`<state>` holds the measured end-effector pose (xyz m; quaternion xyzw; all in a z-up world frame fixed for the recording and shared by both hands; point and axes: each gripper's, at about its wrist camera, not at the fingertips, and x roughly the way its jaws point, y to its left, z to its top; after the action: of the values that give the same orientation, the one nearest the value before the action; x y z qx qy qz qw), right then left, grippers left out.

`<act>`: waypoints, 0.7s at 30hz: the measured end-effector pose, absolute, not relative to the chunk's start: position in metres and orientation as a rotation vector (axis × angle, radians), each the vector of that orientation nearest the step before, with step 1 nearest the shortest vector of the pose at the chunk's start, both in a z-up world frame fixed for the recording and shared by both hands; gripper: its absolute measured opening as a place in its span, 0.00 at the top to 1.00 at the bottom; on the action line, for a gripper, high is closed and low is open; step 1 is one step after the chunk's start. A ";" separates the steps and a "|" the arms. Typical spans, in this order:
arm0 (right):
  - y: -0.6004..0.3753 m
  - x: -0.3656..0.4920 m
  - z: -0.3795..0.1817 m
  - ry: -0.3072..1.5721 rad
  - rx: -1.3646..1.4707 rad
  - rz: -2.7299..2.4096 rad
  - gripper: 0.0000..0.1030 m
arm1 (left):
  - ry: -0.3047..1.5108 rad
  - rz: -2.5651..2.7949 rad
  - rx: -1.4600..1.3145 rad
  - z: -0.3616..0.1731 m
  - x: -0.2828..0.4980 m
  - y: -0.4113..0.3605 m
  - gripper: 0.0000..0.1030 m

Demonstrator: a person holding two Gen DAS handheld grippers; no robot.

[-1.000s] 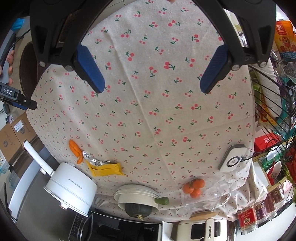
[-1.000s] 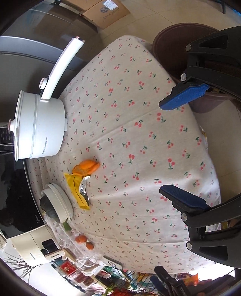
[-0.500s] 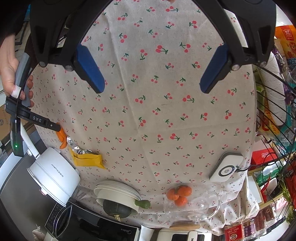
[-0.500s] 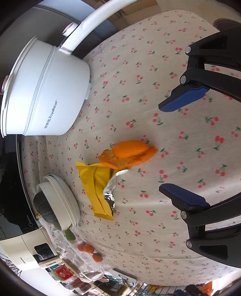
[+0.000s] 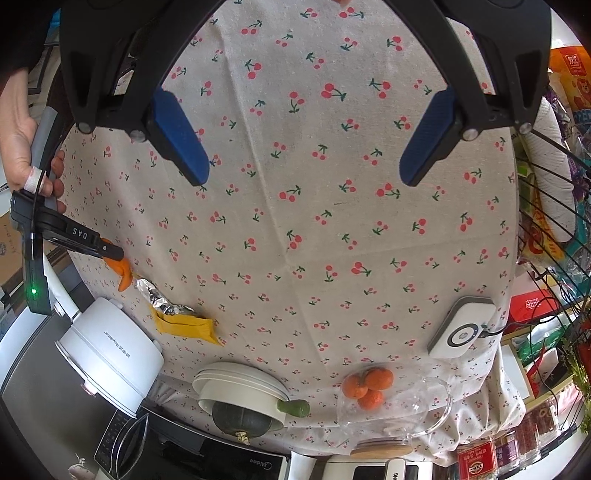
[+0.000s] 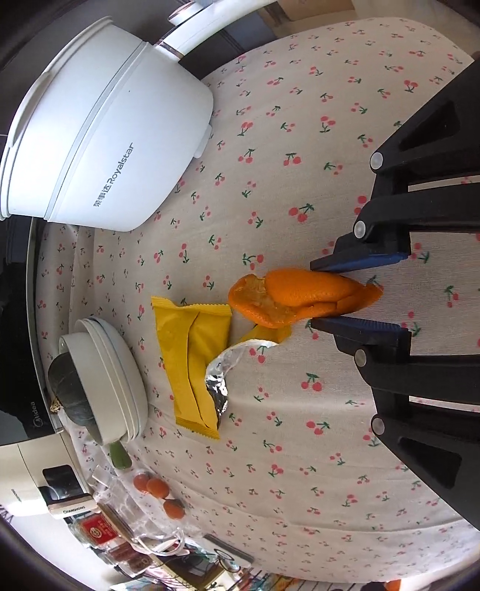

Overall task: Collect trash
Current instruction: 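Grasp the orange peel with the right tool, then grasp the yellow wrapper with its foil piece using the left tool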

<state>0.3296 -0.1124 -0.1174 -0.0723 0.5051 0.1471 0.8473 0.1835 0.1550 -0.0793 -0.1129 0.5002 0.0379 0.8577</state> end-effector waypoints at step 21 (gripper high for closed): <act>-0.199 0.283 -0.083 1.005 -0.007 0.394 0.81 | 1.016 -0.076 -0.023 -0.077 0.326 0.053 0.01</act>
<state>0.2835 -0.1992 -0.0832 -0.0035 0.4784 0.1874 0.8579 0.3255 0.0527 -0.0767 -0.0109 0.4862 -0.0363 0.8730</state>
